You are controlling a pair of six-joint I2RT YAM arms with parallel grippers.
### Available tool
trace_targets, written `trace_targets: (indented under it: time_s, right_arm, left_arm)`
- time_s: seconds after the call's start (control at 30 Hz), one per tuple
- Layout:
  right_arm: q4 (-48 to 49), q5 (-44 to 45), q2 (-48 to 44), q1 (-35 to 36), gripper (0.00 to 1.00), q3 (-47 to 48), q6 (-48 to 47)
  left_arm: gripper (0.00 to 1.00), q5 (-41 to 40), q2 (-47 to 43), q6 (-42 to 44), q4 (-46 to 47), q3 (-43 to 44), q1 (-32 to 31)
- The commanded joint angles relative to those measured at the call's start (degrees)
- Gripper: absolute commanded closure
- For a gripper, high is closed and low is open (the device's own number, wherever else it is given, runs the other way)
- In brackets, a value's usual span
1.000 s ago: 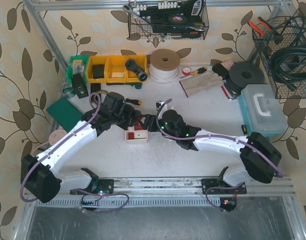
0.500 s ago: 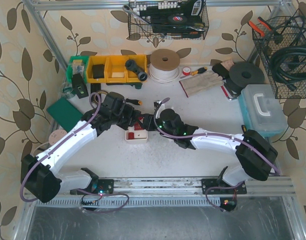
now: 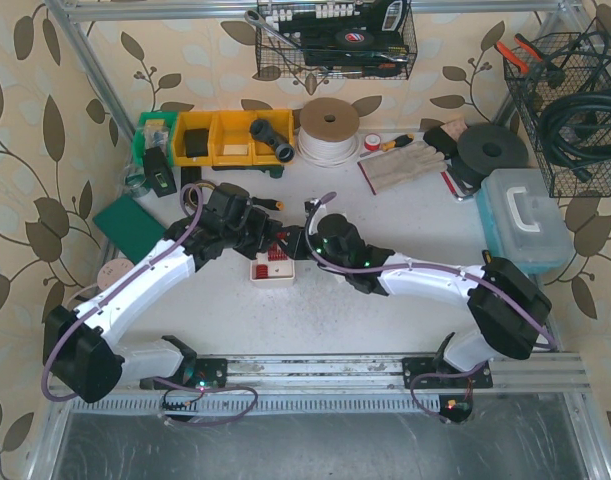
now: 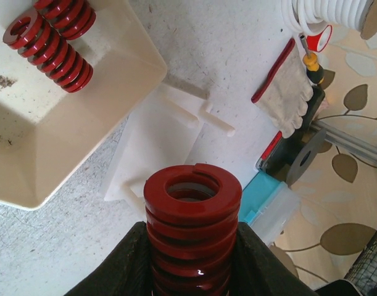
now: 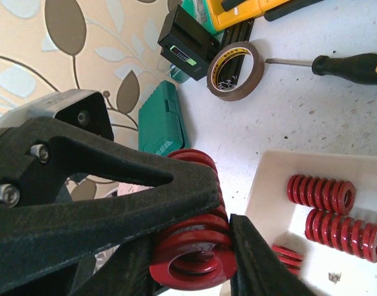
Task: Install the large spring
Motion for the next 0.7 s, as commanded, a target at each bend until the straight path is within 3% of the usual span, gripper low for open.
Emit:
trace_targets:
  time_s: [0.0, 0.37, 0.67]
  right_arm:
    - [-1.32, -1.58, 0.89, -0.13, 0.77, 2.15, -1.37]
    - [-5.52, -2.60, 0.13, -0.29, 1.00, 3.56, -3.53]
    - [-7.25, -3.43, 0.80, -0.60, 1.00, 4.53, -4.18]
  left_arm:
    - [1.00, 1.60, -0.50, 0.13, 1.33, 3.18, -0.84]
    - [1.00, 0.60, -1.00, 0.33, 0.21, 3.12, -0.84]
    - [1.00, 0.94, -1.12, -0.14, 1.17, 1.96, -0.84]
